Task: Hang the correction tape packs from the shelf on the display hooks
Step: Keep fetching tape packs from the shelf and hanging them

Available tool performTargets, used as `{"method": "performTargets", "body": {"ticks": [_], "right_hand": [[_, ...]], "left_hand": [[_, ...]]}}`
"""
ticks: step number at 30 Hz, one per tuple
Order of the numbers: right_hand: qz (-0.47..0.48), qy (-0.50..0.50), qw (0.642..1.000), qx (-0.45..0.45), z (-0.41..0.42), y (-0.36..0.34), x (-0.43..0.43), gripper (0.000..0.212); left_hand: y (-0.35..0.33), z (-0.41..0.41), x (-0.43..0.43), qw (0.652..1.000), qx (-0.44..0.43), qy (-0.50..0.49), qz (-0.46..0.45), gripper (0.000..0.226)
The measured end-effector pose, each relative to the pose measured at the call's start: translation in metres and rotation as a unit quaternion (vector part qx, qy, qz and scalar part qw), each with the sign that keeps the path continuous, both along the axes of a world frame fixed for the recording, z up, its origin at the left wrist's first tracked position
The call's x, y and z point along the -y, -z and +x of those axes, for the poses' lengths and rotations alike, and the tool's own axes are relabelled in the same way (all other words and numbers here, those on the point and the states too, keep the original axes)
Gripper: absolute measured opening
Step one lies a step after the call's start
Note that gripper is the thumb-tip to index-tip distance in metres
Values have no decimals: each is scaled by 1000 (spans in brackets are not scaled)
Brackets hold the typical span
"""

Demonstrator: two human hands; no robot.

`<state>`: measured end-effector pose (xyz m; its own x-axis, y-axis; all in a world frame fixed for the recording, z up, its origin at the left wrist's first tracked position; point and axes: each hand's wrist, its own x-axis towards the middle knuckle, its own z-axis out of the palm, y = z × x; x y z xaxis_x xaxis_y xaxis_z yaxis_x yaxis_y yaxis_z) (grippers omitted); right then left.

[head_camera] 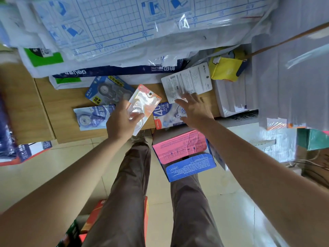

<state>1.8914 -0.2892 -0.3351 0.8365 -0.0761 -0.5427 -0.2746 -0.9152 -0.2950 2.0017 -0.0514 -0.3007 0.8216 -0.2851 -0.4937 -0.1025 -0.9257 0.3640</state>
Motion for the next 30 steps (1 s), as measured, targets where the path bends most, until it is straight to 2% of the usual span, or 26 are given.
{"method": "performTargets", "body": {"ticks": [2, 6, 11, 14, 19, 25, 28, 30], "right_hand": [[-31, -91, 995, -5, 8, 7, 3, 75], [-56, -217, 975, 0, 14, 7, 12, 70], [-42, -250, 967, 29, 8, 4, 13, 59], [-3, -201, 978, 52, 4, 5, 7, 57], [89, -22, 996, 17, 3, -22, -7, 61], [146, 132, 980, -22, -7, -84, -13, 39], [165, 206, 965, 16, -23, -126, -17, 43], [167, 231, 957, 58, -36, -156, -23, 44]], "left_hand": [[-1, -3, -9, 1000, -9, -10, -14, 50], [-4, -7, -26, 998, -9, -45, -45, 45], [-14, -11, -39, 995, -26, -79, -49, 35], [-21, -12, -46, 994, -26, -91, -56, 32], [-43, -12, -58, 990, -35, -115, -73, 32], [-89, -8, -67, 990, -27, -127, -61, 36], [-122, -8, -66, 990, -15, -118, -70, 43], [-149, -11, -62, 990, -10, -114, -83, 39]]}}
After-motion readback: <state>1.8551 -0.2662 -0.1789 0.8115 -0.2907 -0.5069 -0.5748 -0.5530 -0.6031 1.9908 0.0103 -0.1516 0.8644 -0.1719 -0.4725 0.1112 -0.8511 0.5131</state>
